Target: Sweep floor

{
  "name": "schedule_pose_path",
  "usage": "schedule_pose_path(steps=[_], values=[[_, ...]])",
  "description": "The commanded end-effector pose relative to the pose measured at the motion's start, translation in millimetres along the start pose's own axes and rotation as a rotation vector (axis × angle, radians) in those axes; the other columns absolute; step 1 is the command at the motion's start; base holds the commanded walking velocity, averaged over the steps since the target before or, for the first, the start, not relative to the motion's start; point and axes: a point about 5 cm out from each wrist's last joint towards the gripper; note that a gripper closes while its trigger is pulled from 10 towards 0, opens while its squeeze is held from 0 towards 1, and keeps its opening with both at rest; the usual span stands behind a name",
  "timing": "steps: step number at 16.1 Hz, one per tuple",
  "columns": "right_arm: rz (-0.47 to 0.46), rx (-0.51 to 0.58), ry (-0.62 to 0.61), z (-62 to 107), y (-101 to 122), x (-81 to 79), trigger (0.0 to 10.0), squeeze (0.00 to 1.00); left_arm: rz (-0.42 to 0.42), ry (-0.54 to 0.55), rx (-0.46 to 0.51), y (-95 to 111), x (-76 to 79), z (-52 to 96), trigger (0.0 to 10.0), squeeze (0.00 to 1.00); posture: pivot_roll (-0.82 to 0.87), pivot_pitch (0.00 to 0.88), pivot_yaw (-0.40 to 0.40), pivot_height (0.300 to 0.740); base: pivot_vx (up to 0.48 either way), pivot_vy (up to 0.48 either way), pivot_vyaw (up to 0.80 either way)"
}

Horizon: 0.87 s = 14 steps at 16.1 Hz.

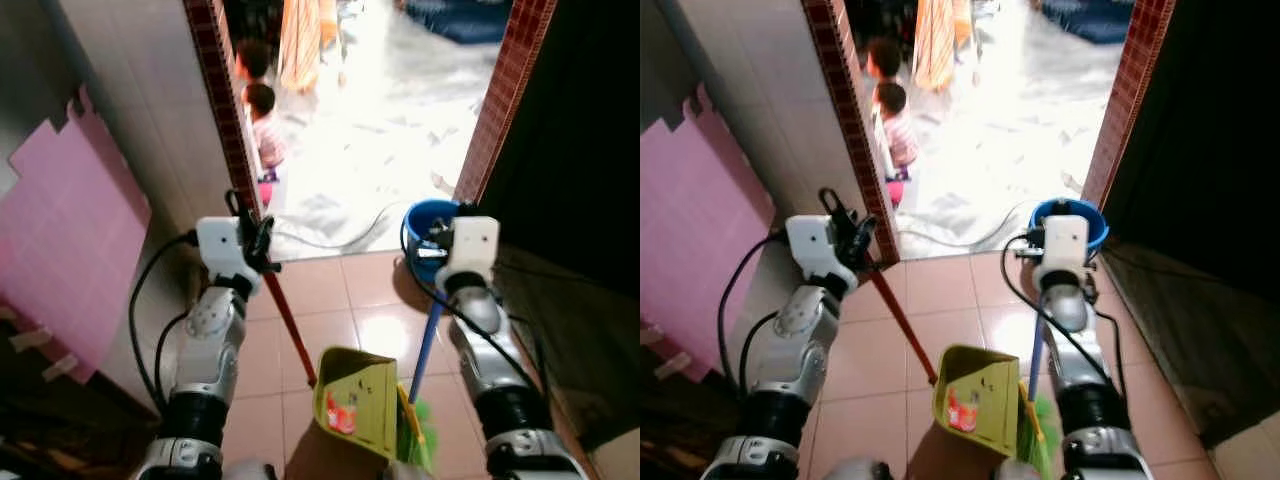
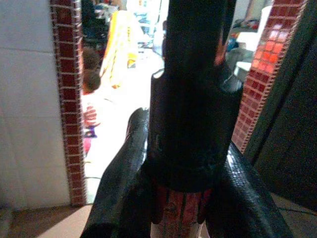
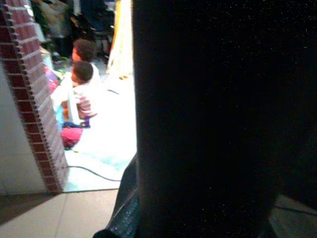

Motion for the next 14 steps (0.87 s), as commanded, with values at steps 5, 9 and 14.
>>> schedule_pose_path(steps=[5, 9, 14], values=[[0.01, 0.056, 0.002, -3.3, 14.2, -4.1, 10.0, 0.0, 0.037, -0.026, 0.112, 32.4, 9.1, -11.7, 10.0, 0.0, -0.09, 0.0, 0.056, 0.74, 0.356, 0.0, 0.0], [0.021, 0.052, 0.004, -1.4, 12.2, -2.1, 10.0, 0.0, 0.063, -0.034, 0.174, 50.9, 16.6, -19.2, 10.0, 0.0, -0.09, 0.0, 0.053, 0.74, 0.367, 0.0, -0.28], [0.044, 0.025, -0.005, 0.2, 6.9, 0.4, 10.0, 0.0, 0.098, -0.036, 0.214, 66.9, 21.2, -23.8, 10.0, 0.0, -0.1, 0.0, 0.05, 0.74, 0.397, 0.0, -0.48]])
Point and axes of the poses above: a point about 5 cm out from each wrist's last joint towards the gripper, its own z axis pointing back from the gripper into the wrist, its own y axis along the axis of the wrist's last joint, x = y × z, and after that the axes turned 9 degrees about z, right-handed
